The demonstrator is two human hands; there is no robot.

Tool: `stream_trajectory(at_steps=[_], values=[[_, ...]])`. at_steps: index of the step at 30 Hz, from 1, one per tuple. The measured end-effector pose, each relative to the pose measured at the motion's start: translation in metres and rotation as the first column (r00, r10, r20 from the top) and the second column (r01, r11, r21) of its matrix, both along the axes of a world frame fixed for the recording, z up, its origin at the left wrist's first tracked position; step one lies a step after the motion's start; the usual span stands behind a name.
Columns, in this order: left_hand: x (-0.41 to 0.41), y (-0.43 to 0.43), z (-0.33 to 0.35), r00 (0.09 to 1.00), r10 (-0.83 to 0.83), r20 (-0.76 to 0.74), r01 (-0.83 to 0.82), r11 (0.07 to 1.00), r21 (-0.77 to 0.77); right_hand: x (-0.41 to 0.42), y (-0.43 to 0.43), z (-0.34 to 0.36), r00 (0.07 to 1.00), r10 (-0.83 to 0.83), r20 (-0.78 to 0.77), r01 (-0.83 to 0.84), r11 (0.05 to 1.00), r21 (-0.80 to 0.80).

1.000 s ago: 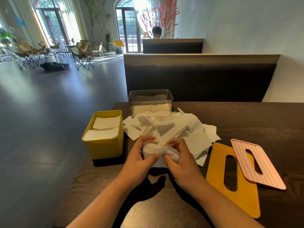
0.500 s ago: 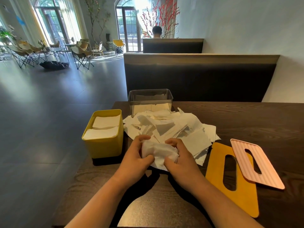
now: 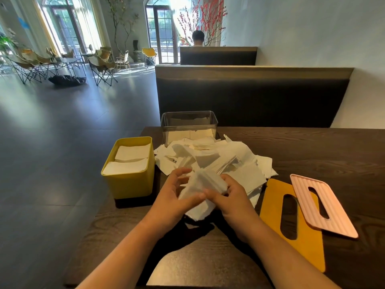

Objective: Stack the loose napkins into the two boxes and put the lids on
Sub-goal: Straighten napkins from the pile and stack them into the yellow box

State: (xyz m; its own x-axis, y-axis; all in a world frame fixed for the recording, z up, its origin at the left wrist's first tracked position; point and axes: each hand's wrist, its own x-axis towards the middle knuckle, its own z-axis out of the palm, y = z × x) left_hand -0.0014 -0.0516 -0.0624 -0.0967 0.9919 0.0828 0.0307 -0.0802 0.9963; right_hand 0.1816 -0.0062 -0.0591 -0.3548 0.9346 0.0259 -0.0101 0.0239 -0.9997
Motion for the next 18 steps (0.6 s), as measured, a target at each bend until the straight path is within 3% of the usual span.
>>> stream_trajectory(at_steps=[4,8,14,18], values=[[-0.001,-0.001,0.001,1.000,0.029,-0.002,-0.029,0.999,0.041,0.006,0.004,-0.003,0.992,-0.056,-0.111,0.050,0.997,-0.057],[-0.004,-0.002,0.000,0.996,0.072,0.058,-0.076,0.995,0.070,0.005,0.000,-0.004,0.999,-0.042,-0.001,0.042,0.997,0.068],[0.004,-0.001,-0.002,0.996,0.015,-0.082,-0.010,0.998,0.057,-0.004,-0.006,-0.004,0.976,0.029,0.215,-0.061,0.988,0.145],[0.007,0.000,-0.002,0.994,0.019,-0.107,-0.013,0.998,0.056,-0.007,-0.006,-0.001,0.979,0.041,0.200,-0.074,0.984,0.160]])
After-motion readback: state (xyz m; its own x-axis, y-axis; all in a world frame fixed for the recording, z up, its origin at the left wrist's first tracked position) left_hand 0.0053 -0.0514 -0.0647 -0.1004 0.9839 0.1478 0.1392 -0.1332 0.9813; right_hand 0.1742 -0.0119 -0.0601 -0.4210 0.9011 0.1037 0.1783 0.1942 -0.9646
